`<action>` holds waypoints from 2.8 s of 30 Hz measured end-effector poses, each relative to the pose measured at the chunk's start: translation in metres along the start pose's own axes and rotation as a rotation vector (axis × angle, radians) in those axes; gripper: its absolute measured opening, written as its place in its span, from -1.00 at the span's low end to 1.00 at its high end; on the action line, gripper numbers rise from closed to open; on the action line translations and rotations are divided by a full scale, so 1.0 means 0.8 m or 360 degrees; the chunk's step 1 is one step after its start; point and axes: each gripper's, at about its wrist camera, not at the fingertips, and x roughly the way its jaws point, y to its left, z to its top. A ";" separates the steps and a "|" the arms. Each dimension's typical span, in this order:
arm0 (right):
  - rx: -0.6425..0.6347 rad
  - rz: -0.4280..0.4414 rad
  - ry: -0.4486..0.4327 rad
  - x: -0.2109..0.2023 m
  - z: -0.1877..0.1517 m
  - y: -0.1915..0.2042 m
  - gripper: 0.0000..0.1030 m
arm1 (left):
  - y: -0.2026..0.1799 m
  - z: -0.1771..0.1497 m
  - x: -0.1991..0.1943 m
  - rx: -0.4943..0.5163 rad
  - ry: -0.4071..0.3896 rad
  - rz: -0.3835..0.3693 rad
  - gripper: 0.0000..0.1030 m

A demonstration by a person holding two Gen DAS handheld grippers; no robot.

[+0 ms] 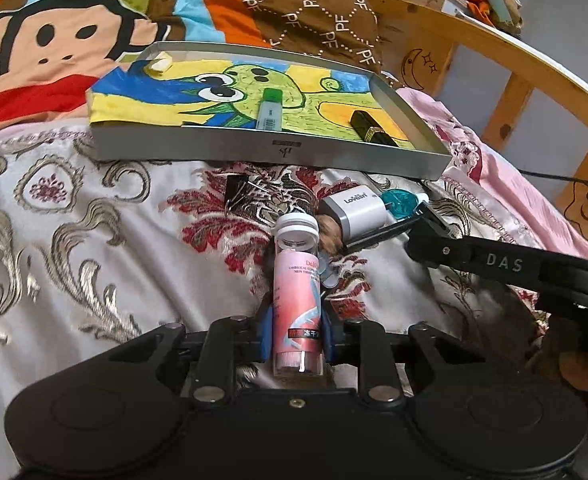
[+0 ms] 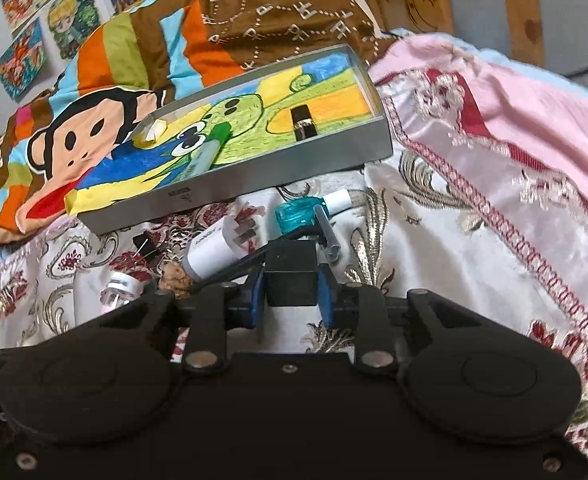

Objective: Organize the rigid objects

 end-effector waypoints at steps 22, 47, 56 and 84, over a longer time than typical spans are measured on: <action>-0.0051 0.0054 -0.0558 -0.068 0.052 0.010 -0.63 | -0.027 0.087 -0.019 0.0014 -0.0454 -0.0071 -0.52; -0.0272 -0.0244 -0.0221 0.064 0.124 0.000 -0.63 | -0.036 0.181 0.160 0.0106 -0.0157 -0.0051 -0.52; -0.0303 -0.0255 -0.0187 0.079 0.124 0.003 -0.61 | -0.040 0.181 0.167 0.0135 -0.0089 -0.0037 -0.52; -0.0216 -0.0088 -0.0405 -0.070 0.142 0.025 0.99 | -0.002 0.153 -0.029 0.0003 -0.0474 0.0063 0.69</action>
